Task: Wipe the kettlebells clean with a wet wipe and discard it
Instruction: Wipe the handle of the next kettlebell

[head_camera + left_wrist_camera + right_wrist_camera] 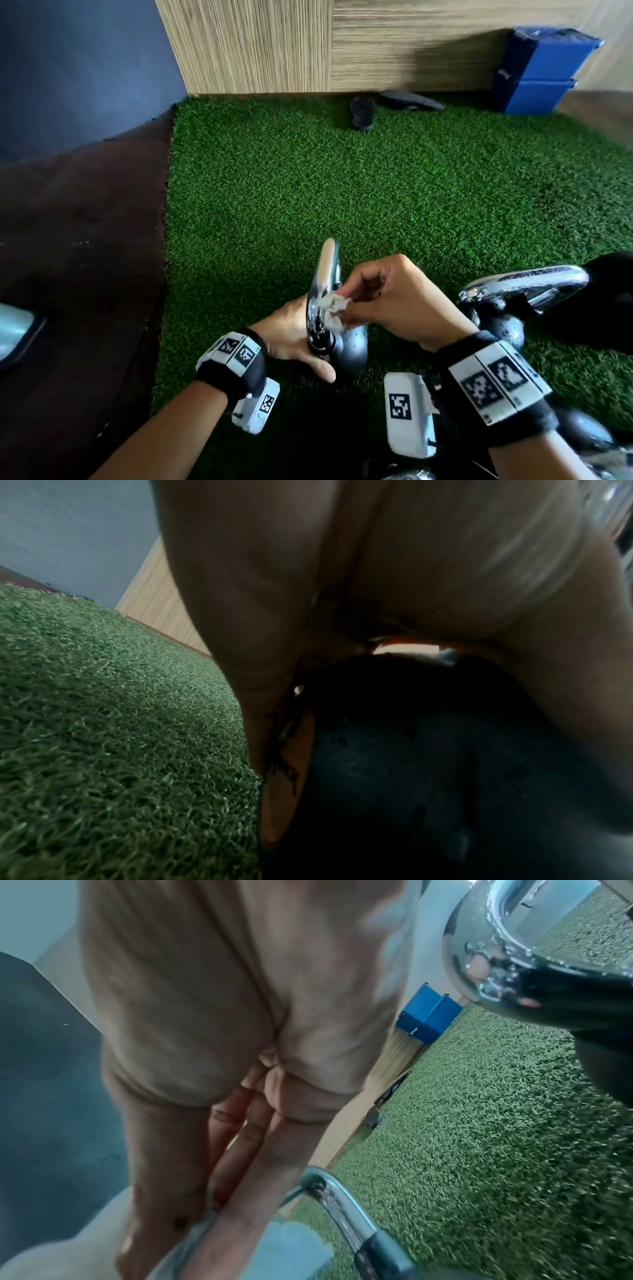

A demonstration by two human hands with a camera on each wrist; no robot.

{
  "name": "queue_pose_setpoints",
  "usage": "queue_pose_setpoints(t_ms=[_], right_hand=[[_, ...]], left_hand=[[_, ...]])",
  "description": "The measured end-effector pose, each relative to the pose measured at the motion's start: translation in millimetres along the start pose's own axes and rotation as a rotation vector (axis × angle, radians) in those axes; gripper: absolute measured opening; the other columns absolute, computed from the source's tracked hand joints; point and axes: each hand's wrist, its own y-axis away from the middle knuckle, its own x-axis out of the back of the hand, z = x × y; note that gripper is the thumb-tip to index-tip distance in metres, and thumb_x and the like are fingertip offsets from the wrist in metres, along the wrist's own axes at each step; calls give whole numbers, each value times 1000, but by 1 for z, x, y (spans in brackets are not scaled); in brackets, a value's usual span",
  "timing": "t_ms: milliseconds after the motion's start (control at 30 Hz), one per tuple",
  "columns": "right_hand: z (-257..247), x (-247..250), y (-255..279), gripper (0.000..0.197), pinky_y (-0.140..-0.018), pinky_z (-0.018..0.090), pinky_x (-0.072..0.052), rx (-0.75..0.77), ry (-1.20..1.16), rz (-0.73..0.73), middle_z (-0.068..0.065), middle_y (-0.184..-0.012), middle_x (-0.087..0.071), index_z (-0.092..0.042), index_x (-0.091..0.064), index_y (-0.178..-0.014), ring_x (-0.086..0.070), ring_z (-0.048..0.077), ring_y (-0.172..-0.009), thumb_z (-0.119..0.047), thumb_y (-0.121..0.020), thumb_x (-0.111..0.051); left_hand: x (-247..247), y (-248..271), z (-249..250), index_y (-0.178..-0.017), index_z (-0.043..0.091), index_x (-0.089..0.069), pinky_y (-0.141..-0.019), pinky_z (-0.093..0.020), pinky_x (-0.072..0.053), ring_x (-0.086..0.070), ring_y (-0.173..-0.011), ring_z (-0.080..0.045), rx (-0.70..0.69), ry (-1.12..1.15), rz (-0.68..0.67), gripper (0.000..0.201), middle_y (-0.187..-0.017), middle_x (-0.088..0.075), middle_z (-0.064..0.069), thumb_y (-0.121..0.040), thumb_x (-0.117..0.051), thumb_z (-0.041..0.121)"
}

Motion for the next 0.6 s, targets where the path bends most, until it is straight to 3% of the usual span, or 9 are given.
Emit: queue_pose_setpoints(t_ms=[67,167,267,367,433,500,567,600], right_hand=[[0,-2,4,19,-68,43,-63,-34,22,-56,16,-79,-76,-11,-76,-76,-74,35,-71,4,-67,-84],[0,-4,6,16,-64,31,-61,-63,63,-107,13,-79,-76,-4,-75,-76,-75,30,-71,4,-67,-85],[1,-4,5,17,-63,22,-58,-88,222,-126,3,-75,-77,-8,-76,-74,-74,17,-69,-4,-64,-89],[8,-8,6,19,-60,15,-54,-101,484,-128,-5,-69,-75,-19,-76,-66,-70,6,-63,-11,-59,-92],[11,-11,5,22,-61,14,-54,-107,551,-135,-6,-68,-74,-21,-76,-65,-68,1,-62,-7,-59,-91],[13,-11,4,22,-60,10,-52,-98,578,-144,-10,-70,-74,-20,-78,-70,-67,-3,-62,-4,-61,-89],[12,-9,2,22,-61,12,-53,-62,580,-149,-9,-74,-74,-22,-78,-72,-68,0,-66,-3,-65,-86],[12,-7,2,25,-63,16,-55,-50,571,-166,-8,-77,-73,-25,-77,-69,-69,3,-68,-2,-68,-84]], left_hand=[[0,3,-1,-136,29,-51,-113,-40,-42,-51,-132,-14,57,-3,6,101,-136,-57,10,-51,-90,66],[-3,7,-4,-122,34,-57,-110,-42,-45,-57,-125,-12,89,16,27,84,-123,-61,18,-50,-94,58],[-6,11,-6,-100,40,-59,-100,-40,-54,-63,-103,-2,122,64,60,68,-101,-64,23,-45,-97,52],[-9,12,-7,-112,32,-62,-100,-41,-55,-66,-111,-8,135,115,81,82,-114,-69,11,-40,-99,43],[-12,14,-7,-108,38,-59,-100,-44,-55,-66,-115,-15,132,155,93,80,-114,-68,9,-38,-99,42],[-13,16,-4,-102,48,-55,-97,-34,-56,-66,-113,-13,122,174,108,79,-111,-66,15,-39,-100,39],[-14,17,1,-111,57,-46,-94,-14,-50,-61,-114,-1,57,120,116,90,-116,-59,29,-41,-100,39],[-14,18,5,-119,61,-38,-95,-8,-46,-55,-118,5,17,86,123,101,-122,-52,35,-41,-99,42]])
